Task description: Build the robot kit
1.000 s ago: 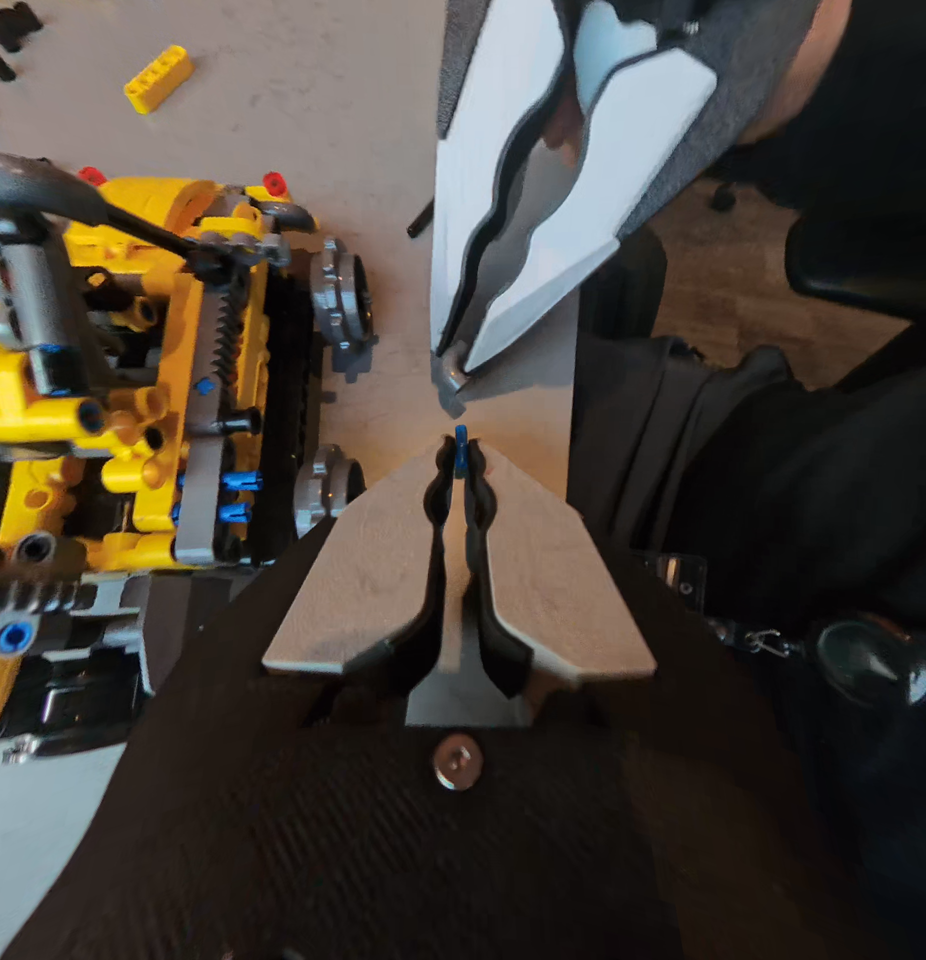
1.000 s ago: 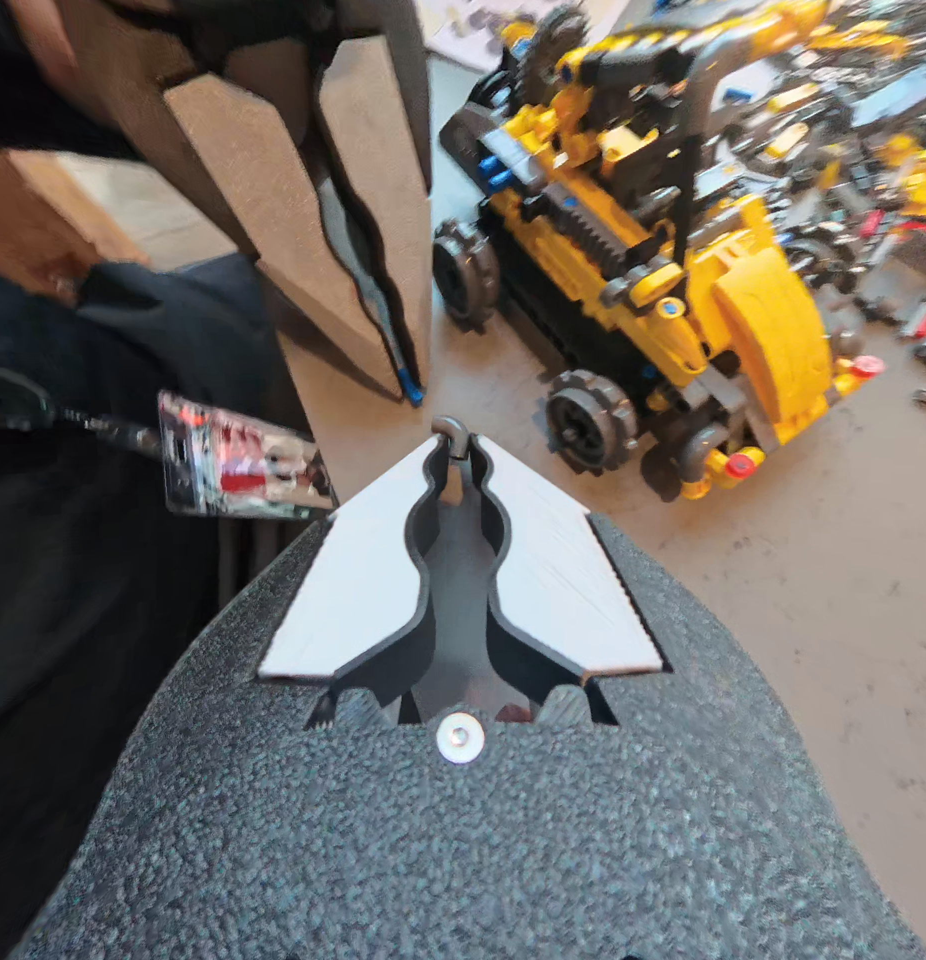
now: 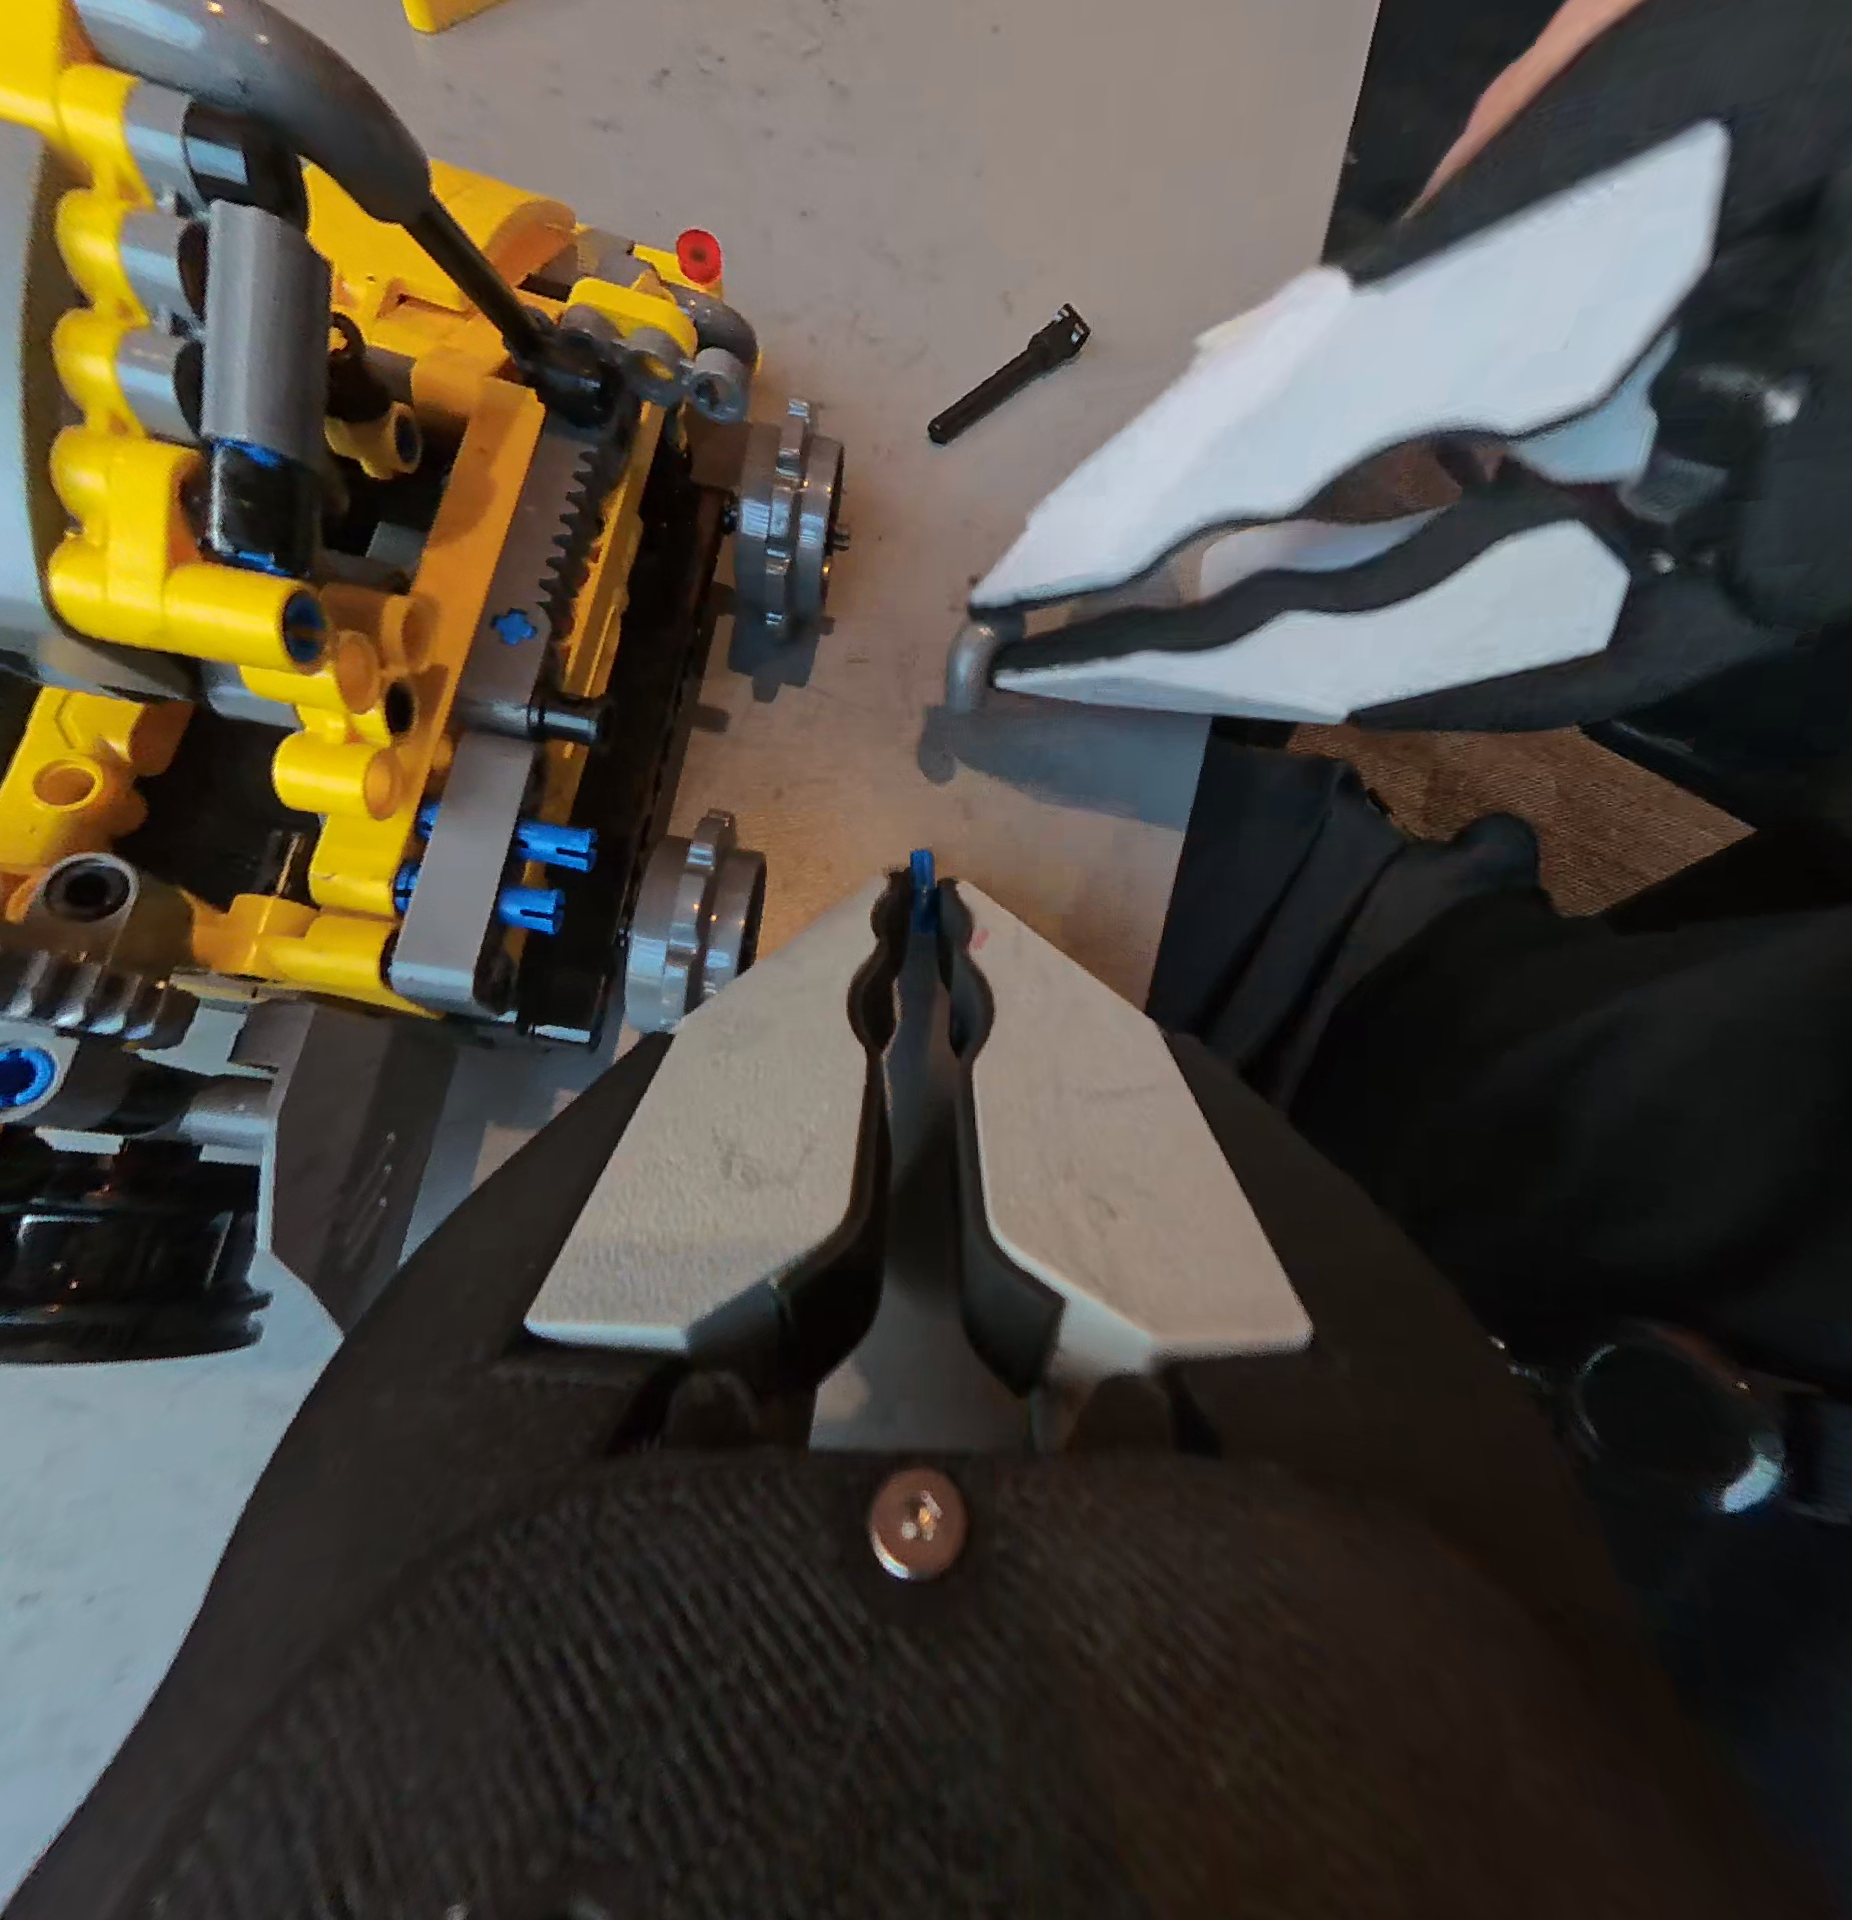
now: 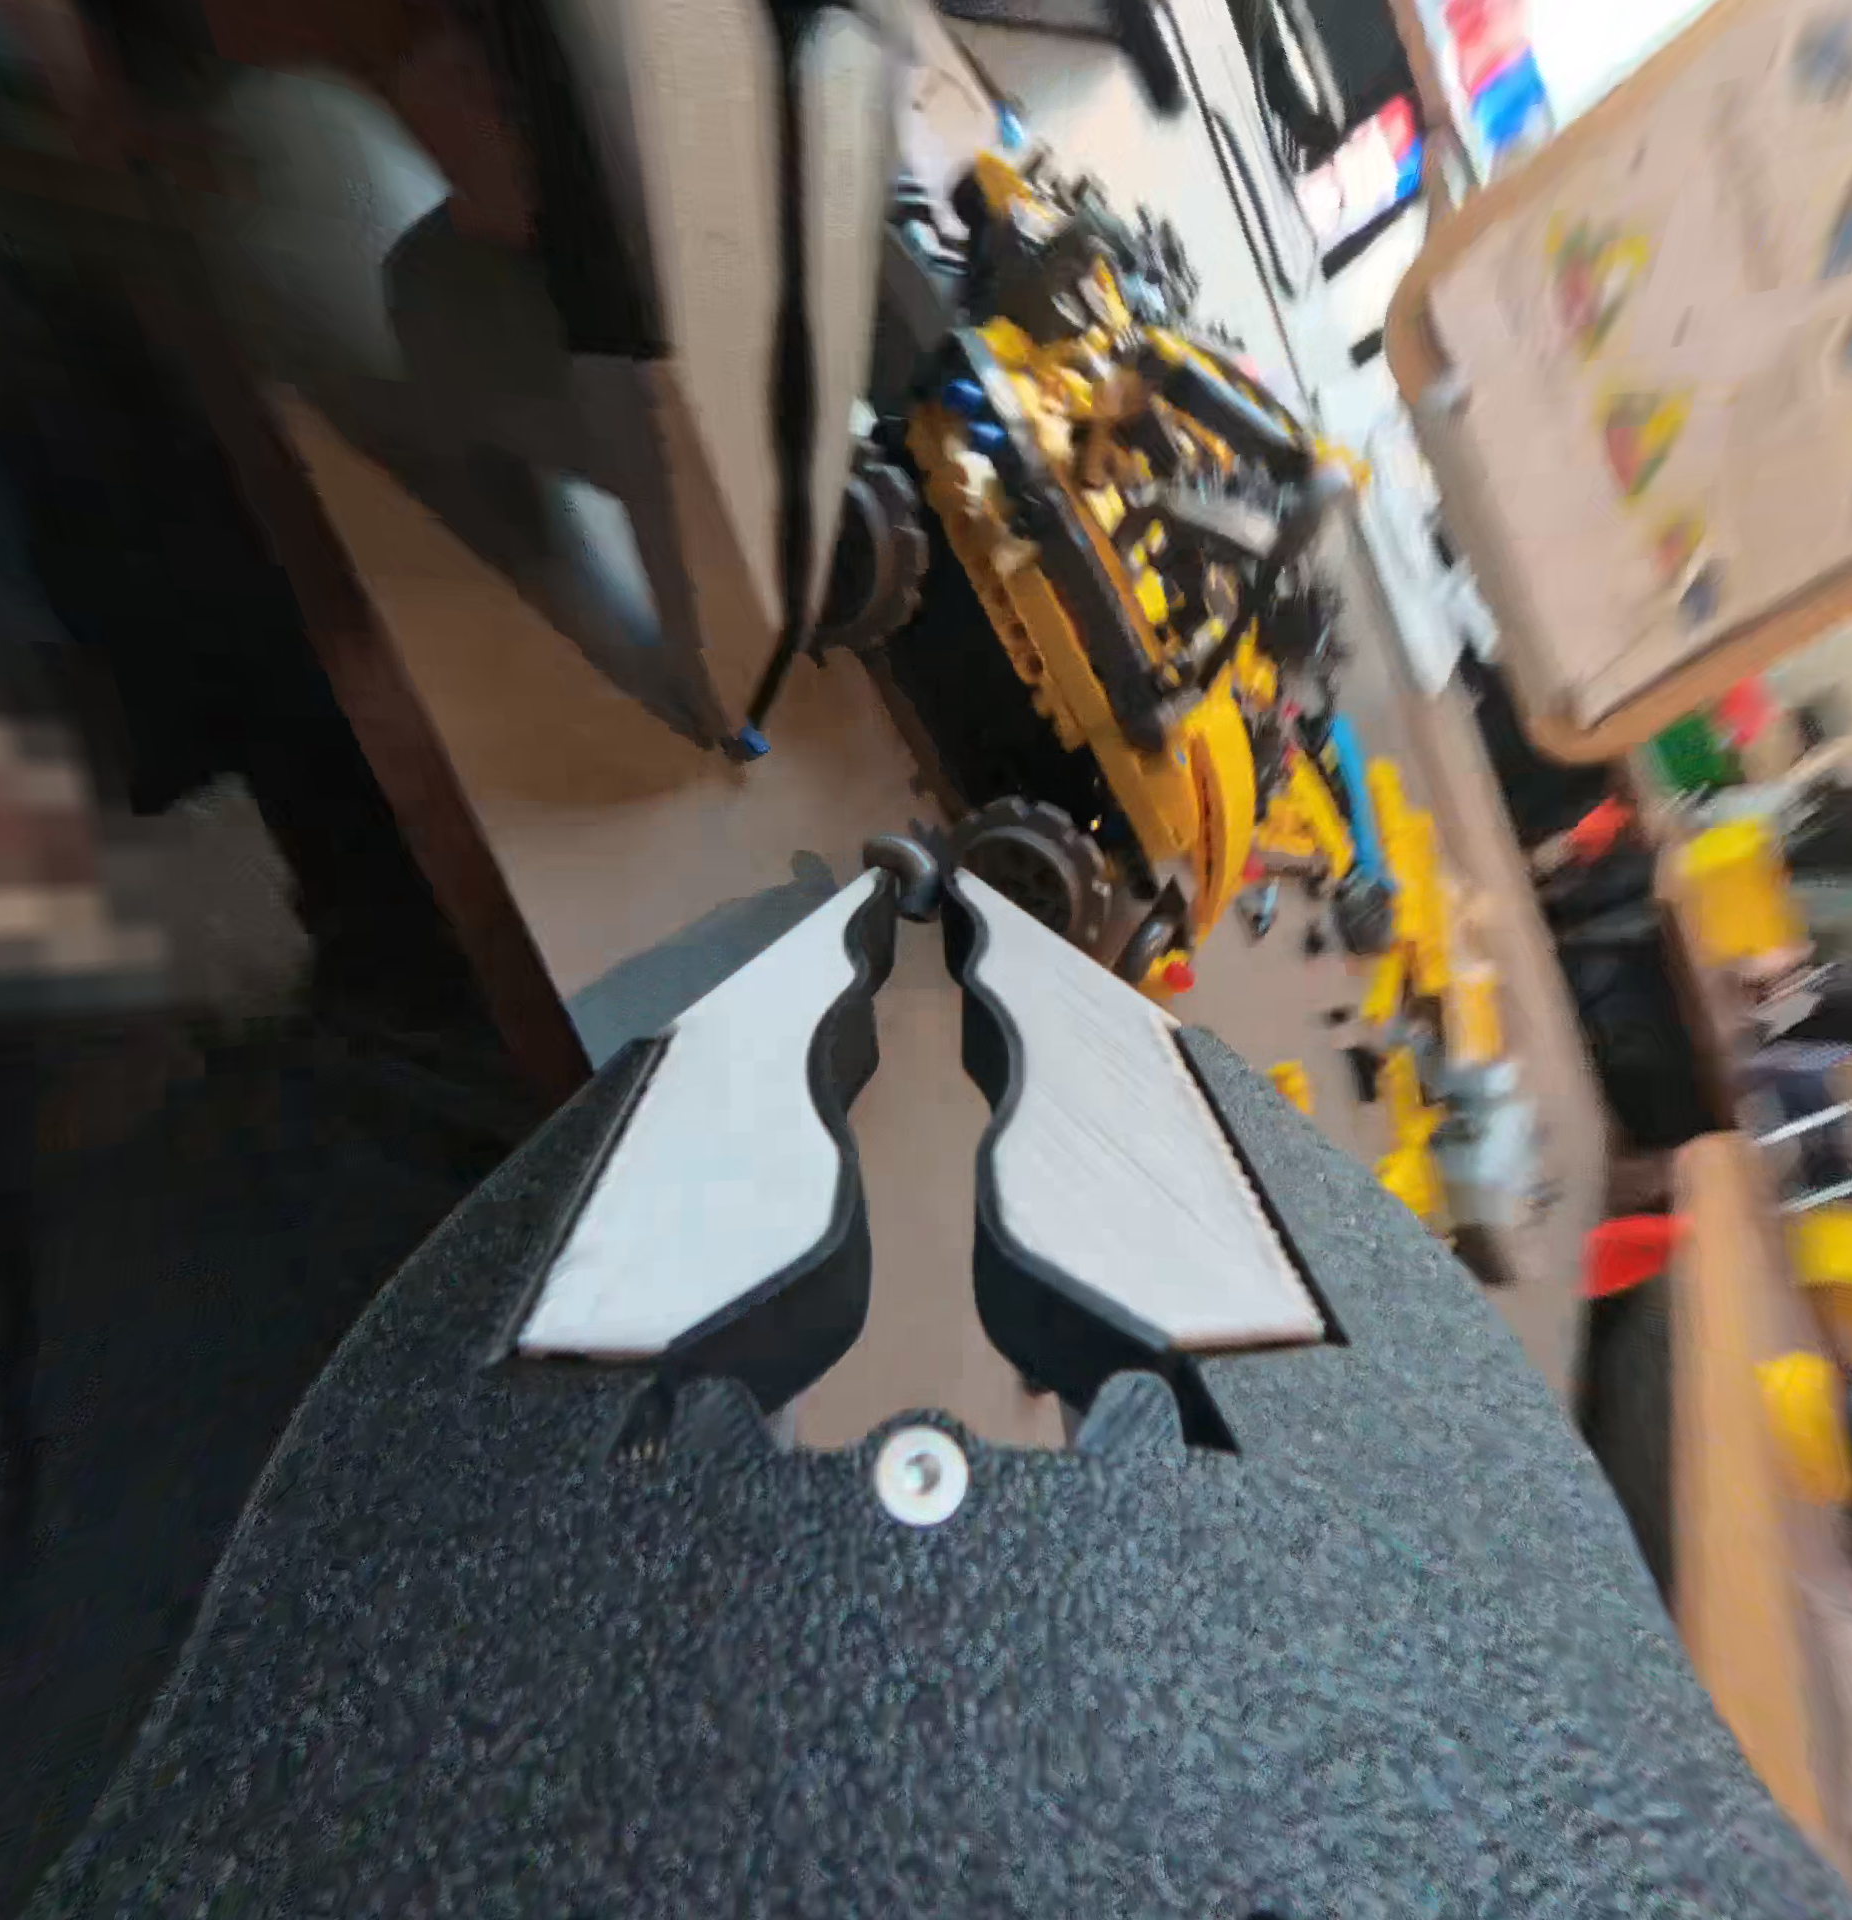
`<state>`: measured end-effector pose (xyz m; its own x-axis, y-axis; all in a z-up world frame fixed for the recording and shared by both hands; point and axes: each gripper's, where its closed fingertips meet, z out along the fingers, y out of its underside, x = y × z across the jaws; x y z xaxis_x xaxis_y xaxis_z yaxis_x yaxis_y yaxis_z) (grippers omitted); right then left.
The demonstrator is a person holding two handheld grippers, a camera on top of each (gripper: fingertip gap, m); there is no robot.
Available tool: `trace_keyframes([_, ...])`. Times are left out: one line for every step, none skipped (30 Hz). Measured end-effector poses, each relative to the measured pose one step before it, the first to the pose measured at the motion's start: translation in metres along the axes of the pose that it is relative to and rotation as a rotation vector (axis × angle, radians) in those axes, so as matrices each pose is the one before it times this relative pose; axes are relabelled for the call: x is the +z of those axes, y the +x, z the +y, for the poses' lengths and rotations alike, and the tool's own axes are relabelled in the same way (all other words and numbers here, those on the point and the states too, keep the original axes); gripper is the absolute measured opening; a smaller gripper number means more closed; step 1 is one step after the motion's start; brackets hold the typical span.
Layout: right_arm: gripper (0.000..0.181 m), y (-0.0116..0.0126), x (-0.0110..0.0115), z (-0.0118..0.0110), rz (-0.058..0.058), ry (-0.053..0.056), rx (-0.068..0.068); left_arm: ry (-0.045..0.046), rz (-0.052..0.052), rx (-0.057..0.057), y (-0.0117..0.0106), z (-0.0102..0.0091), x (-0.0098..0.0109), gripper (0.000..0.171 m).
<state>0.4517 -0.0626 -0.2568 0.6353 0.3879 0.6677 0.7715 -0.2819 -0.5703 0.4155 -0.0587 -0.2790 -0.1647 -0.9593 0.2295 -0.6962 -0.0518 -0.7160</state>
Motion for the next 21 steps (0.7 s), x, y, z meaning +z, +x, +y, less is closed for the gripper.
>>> trace_keyframes([0.008, -0.00554, -0.00211, -0.00056, 0.0032, -0.0040, -0.1596, -0.00559, -0.0006, 0.0041, -0.00015, 0.00101, -0.00011, 0.002])
trace_keyframes([0.009, -0.00326, -0.00095, 0.00244, 0.0112, -0.0178, -0.1395, -0.00857, -0.0018, 0.0057, -0.00026, 0.00165, 0.00009, 0.002])
trace_keyframes([0.009, -0.00330, -0.00036, 0.00279, -0.0087, -0.0103, -0.0922, -0.00258, 0.0016, 0.0053, 0.00027, 0.00066, -0.00021, 0.002])
trace_keyframes([0.011, -0.00416, -0.00054, 0.00205, -0.0376, 0.0017, -0.0416, -0.00136, 0.0050, 0.0022, 0.00026, 0.00039, -0.00025, 0.002])
trace_keyframes([0.019, -0.00052, -0.00077, 0.00118, -0.0314, 0.0062, -0.0092, -0.00057, 0.0077, -0.0045, 0.00028, 0.00011, -0.00015, 0.002])
trace_keyframes([0.023, -0.00006, -0.00129, 0.00050, -0.0388, 0.0068, -0.0026, -0.00058, 0.0108, -0.0073, 0.00054, -0.00005, 0.00002, 0.002])
trace_keyframes([0.026, -0.00110, -0.00193, -0.00002, -0.0487, 0.0089, 0.0015, -0.00016, 0.0092, -0.0055, 0.00051, 0.00004, -0.00001, 0.003])
trace_keyframes([0.026, -0.00316, -0.00225, -0.00044, -0.0630, 0.0112, 0.0133, -0.00005, 0.0034, -0.0016, 0.00026, -0.00001, 0.00004, 0.003])
trace_keyframes([0.028, -0.00177, -0.00201, 0.00047, -0.0524, 0.0075, 0.0304, -0.00012, -0.0009, 0.0027, 0.00010, 0.00018, -0.00002, 0.003])
trace_keyframes([0.032, -0.00004, -0.00202, 0.00002, -0.0384, 0.0133, 0.0458, -0.00178, 0.0018, 0.0090, 0.00120, 0.00025, 0.00017, 0.003])
trace_keyframes([0.034, 0.00027, -0.00214, -0.00054, -0.0340, 0.0222, 0.0568, -0.00314, 0.0045, 0.0130, 0.00174, 0.00044, 0.00037, 0.002])
trace_keyframes([0.034, -0.00169, -0.00145, -0.00032, -0.0475, 0.0253, 0.0597, -0.00206, 0.0015, 0.0108, 0.00132, 0.00026, 0.00026, 0.002])
trace_keyframes([0.034, 0.00065, -0.00070, 0.00129, -0.0342, 0.0139, 0.0540, -0.00087, -0.0006, 0.0075, 0.00057, 0.00013, 0.00019, 0.002])
trace_keyframes([0.033, 0.00193, 0.00007, 0.00271, -0.0270, 0.0057, 0.0408, -0.00079, 0.0008, 0.0041, 0.00049, -0.00003, 0.00017, 0.002])
trace_keyframes([0.029, -0.00175, 0.00024, 0.00274, -0.0536, 0.0044, 0.0296, -0.00069, 0.0029, 0.0013, 0.00037, -0.00004, 0.00012, 0.002])
trace_keyframes([0.023, 0.00062, 0.00050, 0.00258, -0.0420, 0.0009, 0.0294, -0.00053, 0.0035, -0.0004, 0.00026, 0.00000, 0.00010, 0.002])
trace_keyframes([0.023, 0.00560, 0.00073, 0.00165, -0.0111, 0.0041, 0.0360, -0.00015, 0.0026, -0.0011, 0.00021, 0.00002, 0.00006, 0.002])
trace_keyframes([0.024, 0.00250, 0.00065, 0.00076, -0.0271, 0.0046, 0.0318, -0.00057, 0.0038, 0.0008, 0.00056, 0.00008, -0.00001, 0.002])
trace_keyframes([0.024, 0.00211, 0.00051, -0.00075, -0.0202, 0.0061, 0.0208, -0.00085, 0.0025, 0.0037, 0.00067, 0.00019, 0.00007, 0.002])
trace_keyframes([0.025, 0.00300, 0.00060, -0.00183, -0.0041, 0.0080, 0.0029, -0.00076, -0.0008, 0.0058, 0.00049, 0.00003, 0.00008, 0.002])
trace_keyframes([0.027, 0.00210, 0.00122, -0.00125, -0.0026, 0.0011, -0.0108, -0.00073, -0.0026, 0.0086, 0.00055, 0.00008, 0.00018, 0.002])
